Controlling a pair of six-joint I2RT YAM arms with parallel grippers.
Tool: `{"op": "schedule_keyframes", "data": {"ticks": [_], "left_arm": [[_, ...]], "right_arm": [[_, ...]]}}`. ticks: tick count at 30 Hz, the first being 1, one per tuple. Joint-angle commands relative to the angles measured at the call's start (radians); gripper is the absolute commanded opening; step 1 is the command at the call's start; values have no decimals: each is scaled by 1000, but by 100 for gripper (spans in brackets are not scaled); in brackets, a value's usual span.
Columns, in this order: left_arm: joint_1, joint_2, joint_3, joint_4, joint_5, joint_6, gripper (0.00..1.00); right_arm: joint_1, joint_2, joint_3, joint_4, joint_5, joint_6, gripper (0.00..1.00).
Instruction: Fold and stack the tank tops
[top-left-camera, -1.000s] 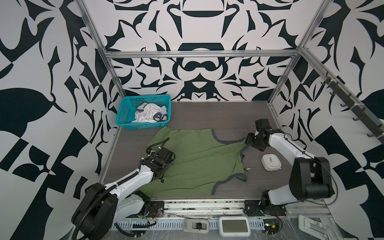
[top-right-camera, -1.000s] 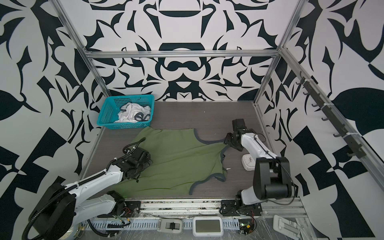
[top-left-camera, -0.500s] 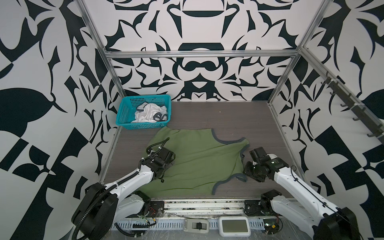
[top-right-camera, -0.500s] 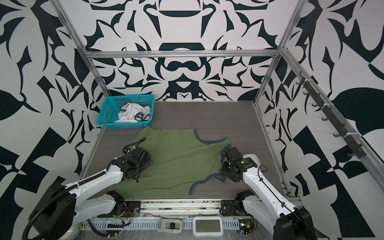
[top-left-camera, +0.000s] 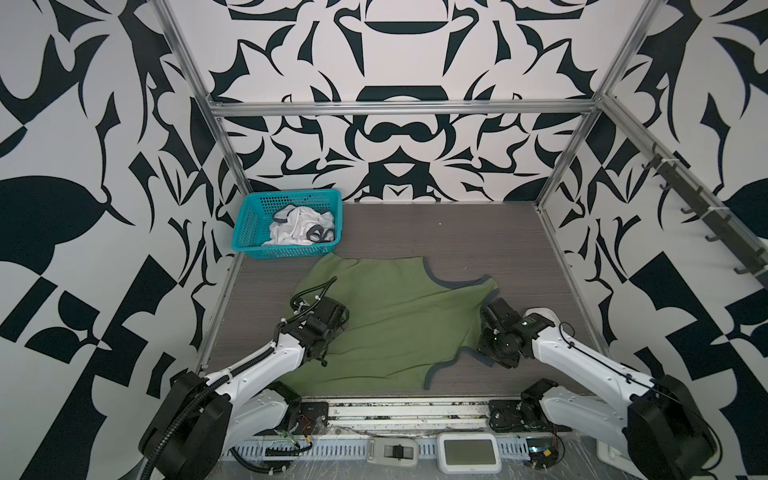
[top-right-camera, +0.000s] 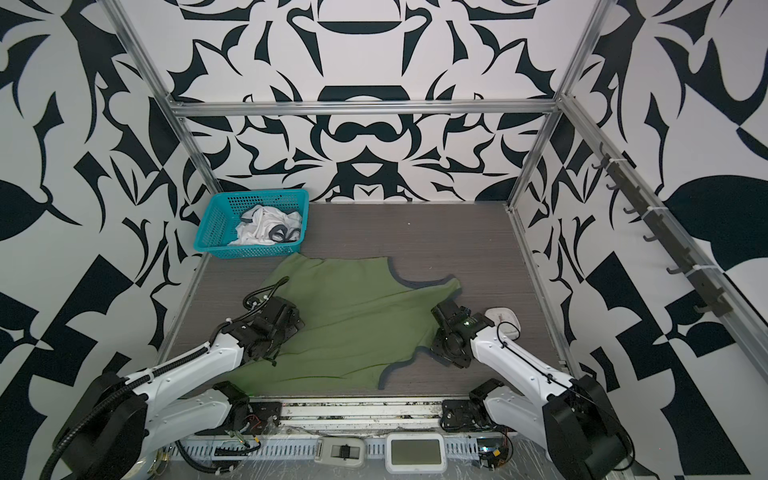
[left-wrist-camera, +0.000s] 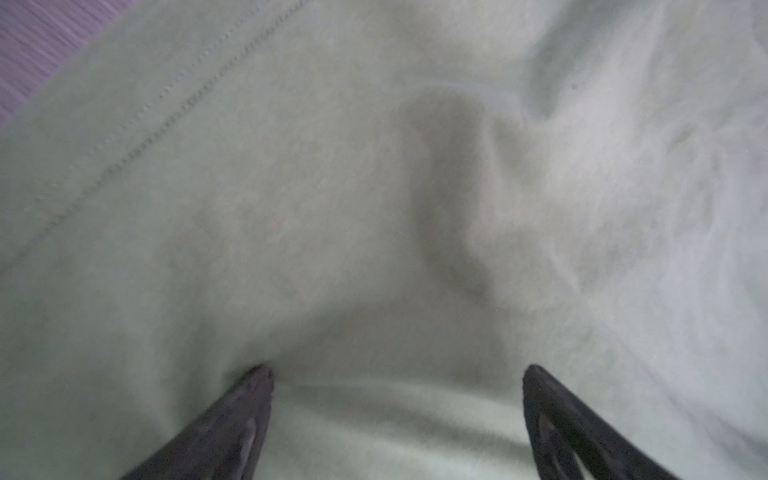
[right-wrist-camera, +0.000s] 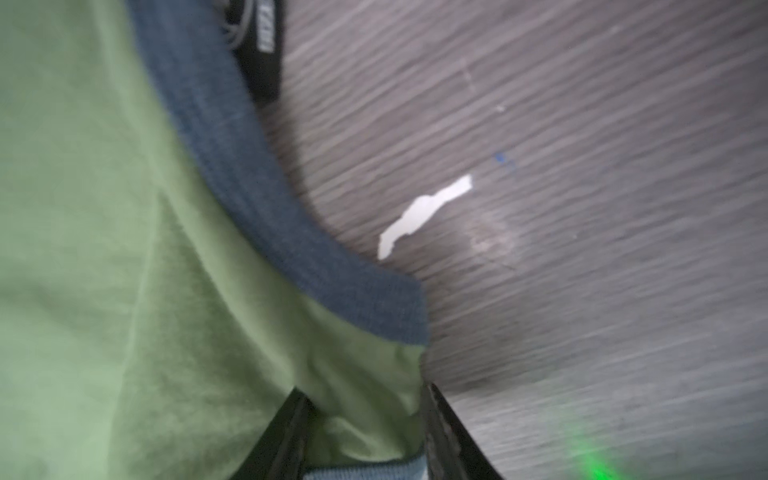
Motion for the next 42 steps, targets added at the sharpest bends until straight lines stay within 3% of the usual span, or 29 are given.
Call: {"op": "schedule_keyframes", "data": {"ticks": [1, 2, 3, 8, 12, 17, 21, 26, 31, 35, 42], "left_arm": [[6, 7, -44, -75, 4, -30, 97], [6, 6, -44, -75, 2, -32, 97], [6, 5, -44, -76, 0, -33, 97], [6, -2, -46, -84, -13, -38, 97], [6, -11, -54, -98, -29, -43, 97], [6, -25, -60, -119, -47, -70, 97], [6, -42, -66, -119, -63, -96, 97], [6, -72, -67, -130, -73, -116, 97], [6, -118, -63, -111, -66, -139, 97], [6, -112, -28, -111, -62, -107, 98], [4, -64, 44, -126, -50, -44, 98]], "right_arm": [[10, 3, -8, -8, 48, 25, 42], [10, 12, -6, -6, 49, 22, 34], [10, 23, -2, -4, 52, 24, 32], [10, 80, 13, 17, 66, 20, 32], [11, 99, 43, 26, 89, 8, 21], [9, 112, 140, -110, 262, -55, 15], [2, 98, 123, -101, 251, -47, 14], [0, 91, 117, -126, 272, -17, 16], [-1, 76, 134, -195, 343, 19, 36], [0, 45, 161, -227, 362, 2, 45], [8, -114, 159, -72, 108, -63, 46]]}}
